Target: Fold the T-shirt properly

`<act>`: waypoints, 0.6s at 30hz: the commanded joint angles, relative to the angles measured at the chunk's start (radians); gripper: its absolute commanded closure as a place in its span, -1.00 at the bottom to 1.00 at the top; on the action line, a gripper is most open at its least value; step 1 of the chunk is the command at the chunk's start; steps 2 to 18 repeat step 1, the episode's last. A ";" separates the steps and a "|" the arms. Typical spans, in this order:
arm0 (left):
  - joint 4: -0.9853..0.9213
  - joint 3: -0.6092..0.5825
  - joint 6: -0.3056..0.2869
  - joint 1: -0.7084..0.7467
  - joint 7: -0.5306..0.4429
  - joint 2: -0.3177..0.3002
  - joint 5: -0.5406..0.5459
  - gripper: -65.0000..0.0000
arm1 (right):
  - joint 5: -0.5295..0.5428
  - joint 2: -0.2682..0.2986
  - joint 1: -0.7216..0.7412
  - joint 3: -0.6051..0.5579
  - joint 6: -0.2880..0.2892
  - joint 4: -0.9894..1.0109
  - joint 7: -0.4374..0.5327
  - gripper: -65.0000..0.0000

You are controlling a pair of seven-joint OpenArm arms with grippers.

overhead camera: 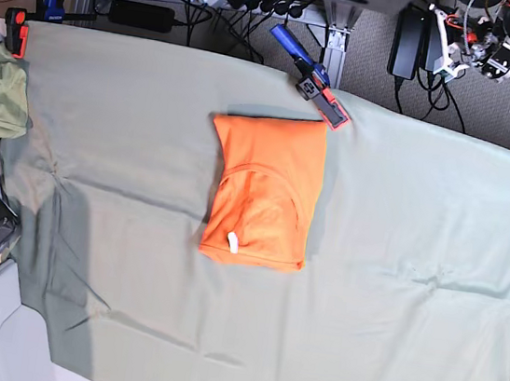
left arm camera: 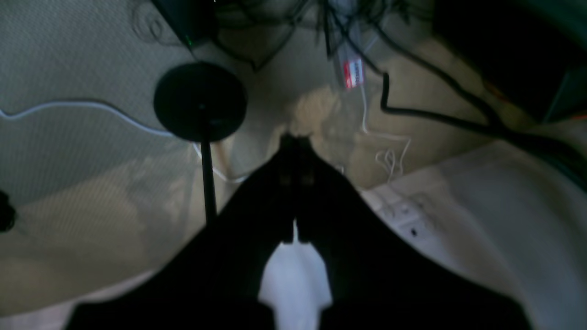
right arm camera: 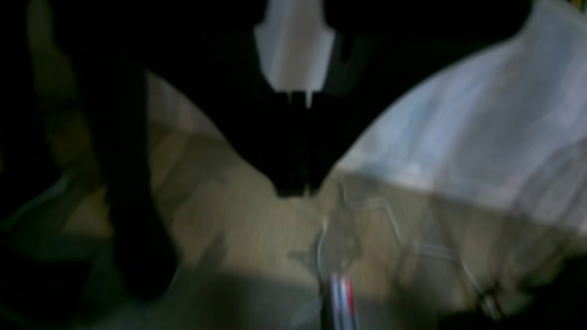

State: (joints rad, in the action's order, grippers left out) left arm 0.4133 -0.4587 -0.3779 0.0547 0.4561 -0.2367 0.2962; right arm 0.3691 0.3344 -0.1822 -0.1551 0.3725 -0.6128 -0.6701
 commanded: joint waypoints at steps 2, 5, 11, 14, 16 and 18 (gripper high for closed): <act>-0.002 0.000 0.025 -0.011 0.011 0.003 -0.002 1.00 | 0.002 0.009 0.019 0.003 0.077 -0.003 -0.003 1.00; -0.002 0.000 0.025 -0.011 0.011 0.003 -0.002 1.00 | 0.002 0.009 0.019 0.003 0.077 -0.003 -0.003 1.00; -0.002 0.000 0.025 -0.011 0.011 0.003 -0.002 1.00 | 0.002 0.009 0.019 0.003 0.077 -0.003 -0.003 1.00; -0.002 0.000 0.025 -0.011 0.011 0.003 -0.002 1.00 | 0.002 0.009 0.019 0.003 0.077 -0.003 -0.003 1.00; -0.002 0.000 0.025 -0.011 0.011 0.003 -0.002 1.00 | 0.002 0.009 0.019 0.003 0.077 -0.003 -0.003 1.00; -0.002 0.000 0.025 -0.011 0.011 0.003 -0.002 1.00 | 0.002 0.009 0.019 0.003 0.077 -0.003 -0.003 1.00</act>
